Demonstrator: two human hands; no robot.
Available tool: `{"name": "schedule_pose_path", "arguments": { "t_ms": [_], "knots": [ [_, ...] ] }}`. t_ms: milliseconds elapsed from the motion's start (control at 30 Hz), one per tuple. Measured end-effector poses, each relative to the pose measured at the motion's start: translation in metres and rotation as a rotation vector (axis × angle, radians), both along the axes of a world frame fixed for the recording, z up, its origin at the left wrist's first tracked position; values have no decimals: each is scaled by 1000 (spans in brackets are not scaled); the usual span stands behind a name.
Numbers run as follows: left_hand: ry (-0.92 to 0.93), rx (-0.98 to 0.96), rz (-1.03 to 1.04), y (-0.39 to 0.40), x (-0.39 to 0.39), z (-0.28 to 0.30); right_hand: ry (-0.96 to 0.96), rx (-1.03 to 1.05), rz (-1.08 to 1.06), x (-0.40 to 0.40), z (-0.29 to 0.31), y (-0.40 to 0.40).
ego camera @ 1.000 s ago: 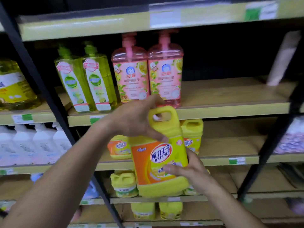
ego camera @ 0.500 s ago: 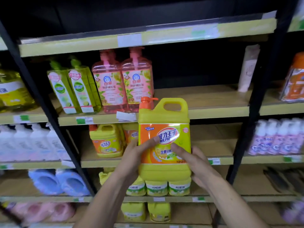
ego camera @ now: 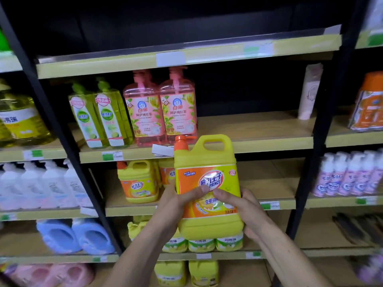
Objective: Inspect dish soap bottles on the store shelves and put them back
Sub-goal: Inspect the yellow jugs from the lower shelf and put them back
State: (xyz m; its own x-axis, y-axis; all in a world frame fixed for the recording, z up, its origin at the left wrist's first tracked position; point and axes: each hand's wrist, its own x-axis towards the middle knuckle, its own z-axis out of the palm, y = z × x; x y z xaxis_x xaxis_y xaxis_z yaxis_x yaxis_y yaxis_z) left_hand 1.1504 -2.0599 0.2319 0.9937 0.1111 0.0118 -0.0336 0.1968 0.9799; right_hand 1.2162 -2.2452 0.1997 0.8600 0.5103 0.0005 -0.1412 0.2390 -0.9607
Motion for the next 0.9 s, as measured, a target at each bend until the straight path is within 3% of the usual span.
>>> {"name": "schedule_pose_path", "arguments": {
  "t_ms": [133, 467, 900],
  "knots": [
    [-19, 18, -23, 22, 0, 14, -4, 28, -49, -4, 3, 18],
    [-57, -170, -12, 71, 0, 14, -92, 47, -154, -26, 29, 75],
    [-131, -117, -198, 143, -13, 11, -187, 55, -331, -47, 37, 133]
  ]
}}
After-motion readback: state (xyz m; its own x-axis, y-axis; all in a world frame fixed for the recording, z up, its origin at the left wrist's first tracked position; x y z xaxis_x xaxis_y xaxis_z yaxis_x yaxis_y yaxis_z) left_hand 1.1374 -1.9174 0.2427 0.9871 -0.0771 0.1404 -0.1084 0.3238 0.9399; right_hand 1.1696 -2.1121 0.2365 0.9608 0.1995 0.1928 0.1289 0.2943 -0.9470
